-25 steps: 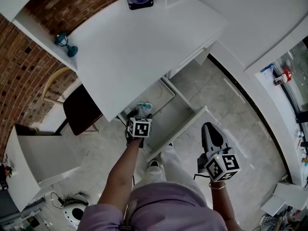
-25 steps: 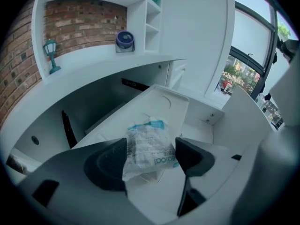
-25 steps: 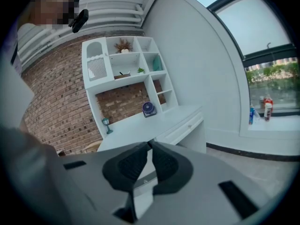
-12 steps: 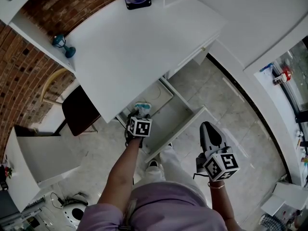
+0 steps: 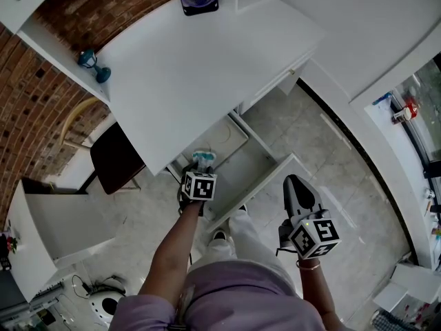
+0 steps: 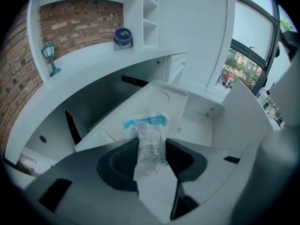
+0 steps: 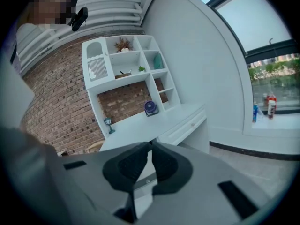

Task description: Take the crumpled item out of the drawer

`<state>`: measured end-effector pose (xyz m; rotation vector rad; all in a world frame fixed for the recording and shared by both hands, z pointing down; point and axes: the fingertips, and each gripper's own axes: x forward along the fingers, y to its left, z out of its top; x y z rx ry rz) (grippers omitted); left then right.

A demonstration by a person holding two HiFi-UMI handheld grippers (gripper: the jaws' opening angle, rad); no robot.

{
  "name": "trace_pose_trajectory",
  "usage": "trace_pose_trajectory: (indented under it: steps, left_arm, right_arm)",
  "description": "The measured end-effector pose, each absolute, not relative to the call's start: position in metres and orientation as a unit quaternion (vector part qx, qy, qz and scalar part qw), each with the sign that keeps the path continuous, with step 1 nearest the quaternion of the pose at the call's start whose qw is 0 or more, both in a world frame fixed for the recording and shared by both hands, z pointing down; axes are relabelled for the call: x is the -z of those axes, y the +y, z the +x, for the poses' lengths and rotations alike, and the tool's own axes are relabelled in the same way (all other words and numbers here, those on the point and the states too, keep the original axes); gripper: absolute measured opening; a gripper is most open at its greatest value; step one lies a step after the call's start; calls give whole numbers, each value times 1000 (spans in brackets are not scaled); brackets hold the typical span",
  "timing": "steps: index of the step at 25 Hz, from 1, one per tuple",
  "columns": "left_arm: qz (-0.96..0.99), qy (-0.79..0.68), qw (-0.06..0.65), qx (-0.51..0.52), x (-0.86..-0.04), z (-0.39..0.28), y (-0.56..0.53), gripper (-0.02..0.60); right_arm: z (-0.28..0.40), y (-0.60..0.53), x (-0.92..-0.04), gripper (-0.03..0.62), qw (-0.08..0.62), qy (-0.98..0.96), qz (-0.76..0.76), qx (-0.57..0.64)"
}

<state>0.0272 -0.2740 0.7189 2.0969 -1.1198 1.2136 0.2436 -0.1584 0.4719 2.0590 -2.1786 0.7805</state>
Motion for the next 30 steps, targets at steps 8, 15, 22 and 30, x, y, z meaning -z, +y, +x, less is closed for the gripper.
trace_pose_trajectory:
  steps: [8, 15, 22, 30]
  left_arm:
    - [771, -417, 234, -420, -700, 24, -259, 176]
    - [779, -419, 221, -410, -678, 18, -247, 176]
    - [793, -430, 225, -369, -643, 10, -239, 176]
    - [806, -450, 217, -316, -597, 0, -238, 176]
  right_arm:
    - [231, -161, -469, 31, 17, -721, 646, -251]
    - [219, -163, -468, 28, 12, -737, 628, -251]
    - [201, -175, -458, 24, 11, -760, 602, -243]
    - [177, -186, -448, 5, 11, -782, 579, -230]
